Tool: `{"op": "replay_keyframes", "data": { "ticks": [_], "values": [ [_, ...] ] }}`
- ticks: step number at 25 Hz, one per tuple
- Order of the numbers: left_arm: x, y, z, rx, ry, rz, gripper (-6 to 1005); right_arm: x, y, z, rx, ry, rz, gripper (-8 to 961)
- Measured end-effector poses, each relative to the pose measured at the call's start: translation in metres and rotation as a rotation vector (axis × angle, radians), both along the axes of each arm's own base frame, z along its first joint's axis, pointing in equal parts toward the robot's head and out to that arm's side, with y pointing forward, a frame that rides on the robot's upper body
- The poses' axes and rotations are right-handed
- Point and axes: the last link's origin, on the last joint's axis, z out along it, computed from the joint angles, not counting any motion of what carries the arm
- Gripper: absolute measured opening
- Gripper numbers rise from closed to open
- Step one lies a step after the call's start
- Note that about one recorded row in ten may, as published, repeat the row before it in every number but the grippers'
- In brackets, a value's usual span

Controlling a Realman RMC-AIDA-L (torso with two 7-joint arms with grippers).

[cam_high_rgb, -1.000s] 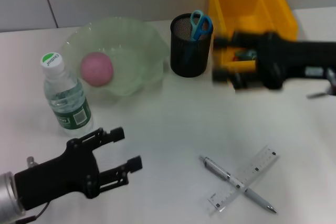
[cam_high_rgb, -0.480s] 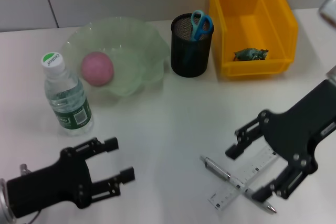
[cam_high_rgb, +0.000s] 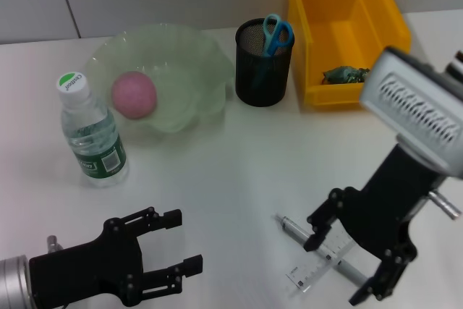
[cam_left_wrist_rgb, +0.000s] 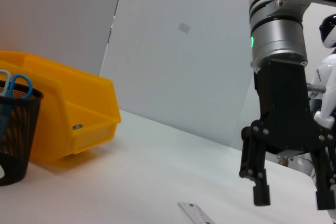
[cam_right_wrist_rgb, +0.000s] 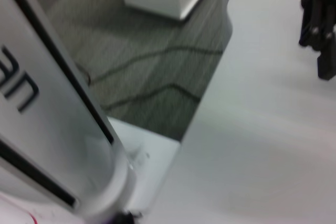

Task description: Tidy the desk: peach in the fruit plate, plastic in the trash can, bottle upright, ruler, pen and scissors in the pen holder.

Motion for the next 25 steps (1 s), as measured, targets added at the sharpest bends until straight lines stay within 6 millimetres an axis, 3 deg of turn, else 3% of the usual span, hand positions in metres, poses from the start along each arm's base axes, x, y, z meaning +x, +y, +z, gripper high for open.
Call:
{"op": "replay_keyframes", "data": {
  "ticks": [10, 25],
  "values": [
    [-0.005, -0.002, -0.001, 0.033, 0.020, -0.007, 799, -0.006, 0.008, -0.030, 0.026, -0.109, 0.164, 821],
    [-0.010, -0.002, 0.004, 0.051, 0.022, 0.007, 799, -0.008, -0.002, -0.059, -0.014, -0.170, 0.284, 810]
  ]
}}
